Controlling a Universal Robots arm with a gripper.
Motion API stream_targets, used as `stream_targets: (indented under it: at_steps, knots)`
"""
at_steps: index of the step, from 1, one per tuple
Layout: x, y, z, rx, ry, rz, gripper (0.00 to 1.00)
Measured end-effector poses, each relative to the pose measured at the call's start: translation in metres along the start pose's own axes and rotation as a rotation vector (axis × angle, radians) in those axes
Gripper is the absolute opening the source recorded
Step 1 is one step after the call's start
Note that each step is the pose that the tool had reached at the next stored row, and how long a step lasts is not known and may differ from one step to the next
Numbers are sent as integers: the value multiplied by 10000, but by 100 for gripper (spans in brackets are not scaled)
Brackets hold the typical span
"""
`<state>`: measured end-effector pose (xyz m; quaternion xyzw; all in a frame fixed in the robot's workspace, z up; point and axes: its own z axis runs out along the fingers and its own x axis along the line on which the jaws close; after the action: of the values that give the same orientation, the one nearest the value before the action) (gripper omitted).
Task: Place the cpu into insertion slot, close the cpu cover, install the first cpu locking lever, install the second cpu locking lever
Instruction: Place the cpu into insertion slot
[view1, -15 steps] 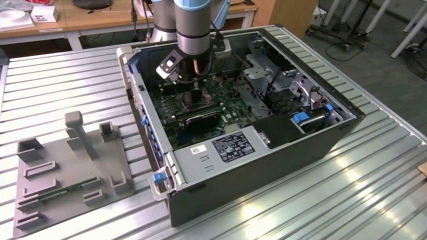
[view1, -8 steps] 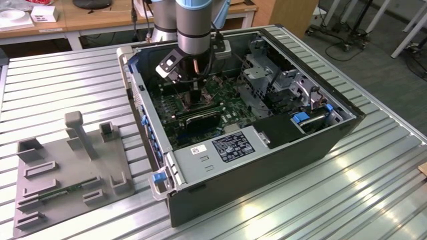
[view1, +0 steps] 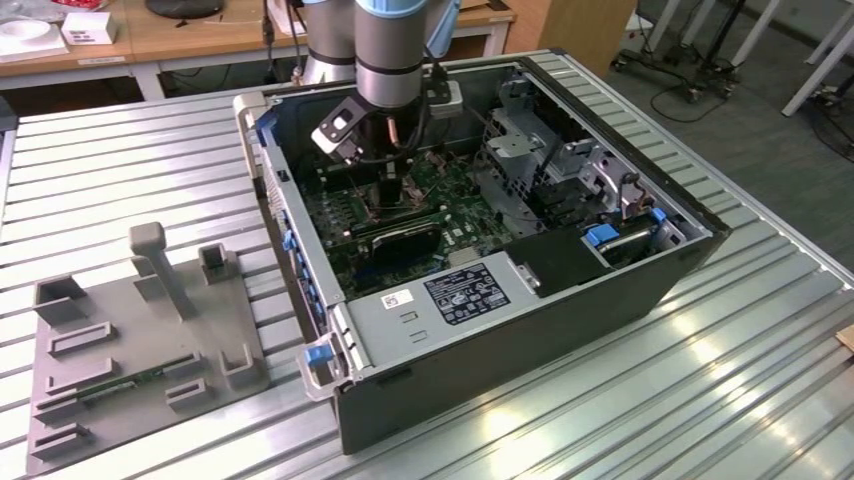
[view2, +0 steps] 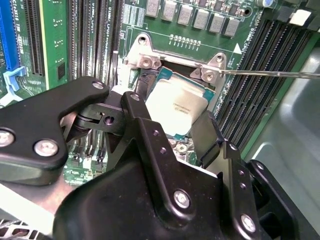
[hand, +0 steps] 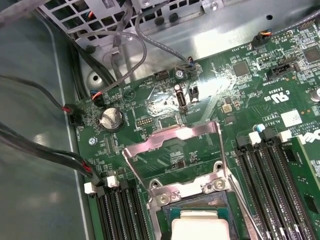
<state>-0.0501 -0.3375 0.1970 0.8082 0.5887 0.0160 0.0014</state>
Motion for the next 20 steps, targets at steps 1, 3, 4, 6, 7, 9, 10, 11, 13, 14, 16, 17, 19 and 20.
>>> stream_targets:
  at_steps: [1,3,4,6,7,9,10,11,13,14,16,17,19,20]
  knots:
    - [2,4,0,38,-13,1,62]
    - [8,17,0,82,-28,1,62]
    - [12,28,0,109,-37,2,62]
    - [19,49,2,175,-56,3,62]
    - [21,56,1,201,-66,3,62]
    - [27,63,1,242,-81,4,62]
    - [29,62,1,263,-88,5,62]
    - [32,61,2,281,-92,6,62]
    - [36,60,2,305,-99,5,62]
    - [36,59,2,310,-101,5,62]
    - [37,60,6,315,-103,4,62]
    - [38,62,10,317,-99,4,62]
    - [39,67,18,321,-87,1,62]
    - [40,71,20,323,-84,-15,62]
